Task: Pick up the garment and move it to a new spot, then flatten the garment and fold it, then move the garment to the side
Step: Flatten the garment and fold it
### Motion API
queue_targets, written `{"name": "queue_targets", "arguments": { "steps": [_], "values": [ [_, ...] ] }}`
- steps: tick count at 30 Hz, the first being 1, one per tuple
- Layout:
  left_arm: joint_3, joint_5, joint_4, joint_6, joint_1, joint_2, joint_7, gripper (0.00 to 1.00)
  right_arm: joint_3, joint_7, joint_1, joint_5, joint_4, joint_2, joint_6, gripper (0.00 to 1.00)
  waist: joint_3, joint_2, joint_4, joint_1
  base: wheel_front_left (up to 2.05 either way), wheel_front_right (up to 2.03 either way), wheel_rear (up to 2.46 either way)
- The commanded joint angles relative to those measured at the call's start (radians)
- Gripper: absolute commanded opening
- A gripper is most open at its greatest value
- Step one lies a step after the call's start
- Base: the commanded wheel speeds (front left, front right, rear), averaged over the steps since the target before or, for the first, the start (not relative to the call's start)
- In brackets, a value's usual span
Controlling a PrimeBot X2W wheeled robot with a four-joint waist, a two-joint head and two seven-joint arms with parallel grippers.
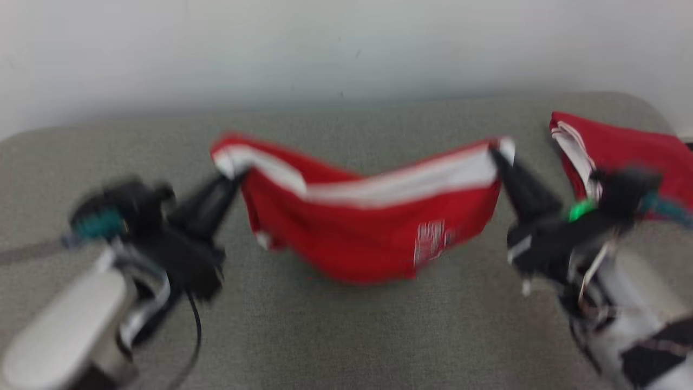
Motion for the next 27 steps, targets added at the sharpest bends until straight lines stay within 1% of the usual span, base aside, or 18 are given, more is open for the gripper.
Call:
{"name": "queue_targets", "arguments": {
  "steps": [1, 2, 6, 9, 11, 15, 16, 18, 22, 27],
  "values": [
    [0.007, -0.022, 0.014, -0.004, -0.083, 0.004, 0.024, 0.0, -0.006, 0.014, -0.086, 0.015, 0.008, 0.003, -0.003, 0.0, 0.106, -0.0001, -0.02, -0.0001, 0.0, 0.0, 0.0],
    [0.002, -0.043, 0.027, -0.004, -0.155, -0.001, 0.043, 0.0, -0.01, 0.026, -0.16, 0.027, 0.023, 0.008, -0.003, 0.0, 0.134, -0.0001, -0.023, -0.0001, 0.0, 0.0, 0.0],
    [-0.016, -0.098, 0.106, -0.003, -0.452, 0.011, 0.107, 0.0, -0.017, 0.083, -0.481, 0.063, 0.102, 0.041, -0.003, 0.0, 0.259, -0.0001, -0.044, -0.0001, 0.0, 0.0, 0.0],
    [-0.047, -0.121, 0.17, -0.004, -0.66, 0.013, 0.138, 0.0, -0.013, 0.104, -0.712, 0.064, 0.177, 0.065, -0.003, 0.0, 0.341, -0.0001, -0.062, -0.0001, 0.0, 0.0, 0.0],
    [-0.061, -0.135, 0.213, -0.004, -0.796, 0.01, 0.142, 0.0, -0.021, 0.106, -0.856, 0.062, 0.239, 0.078, -0.003, 0.0, 0.388, -0.0001, -0.072, -0.0001, 0.0, 0.0, 0.0],
    [-0.096, -0.168, 0.294, -0.004, -1.014, -0.016, 0.126, 0.0, -0.022, 0.09, -1.098, 0.035, 0.37, 0.097, -0.003, 0.0, 0.455, -0.0001, -0.085, -0.0001, 0.0, 0.0, 0.0],
    [-0.096, -0.168, 0.294, -0.004, -1.014, -0.016, 0.126, 0.0, -0.022, 0.09, -1.098, 0.035, 0.37, 0.097, -0.003, 0.0, 0.455, -0.0001, -0.085, -0.0001, 0.0, 0.0, 0.0],
    [-0.12, -0.178, 0.328, -0.004, -1.099, -0.021, 0.111, 0.0, -0.012, 0.075, -1.188, 0.022, 0.424, 0.106, -0.003, 0.0, 0.476, -0.0001, -0.089, -0.0001, 0.0, 0.0, 0.0],
    [-0.191, -0.198, 0.392, -0.004, -1.233, -0.012, 0.085, 0.0, 0.019, 0.039, -1.327, 0.002, 0.511, 0.107, -0.003, 0.0, 0.501, -0.0001, -0.1, -0.0001, 0.0, 0.0, 0.0],
    [-0.265, -0.255, 0.462, -0.004, -1.319, 0.001, 0.038, 0.0, 0.058, 0.013, -1.413, 0.02, 0.594, 0.103, -0.003, 0.0, 0.531, -0.0001, -0.11, -0.0001, 0.0, 0.0, 0.0]
  ]
}}
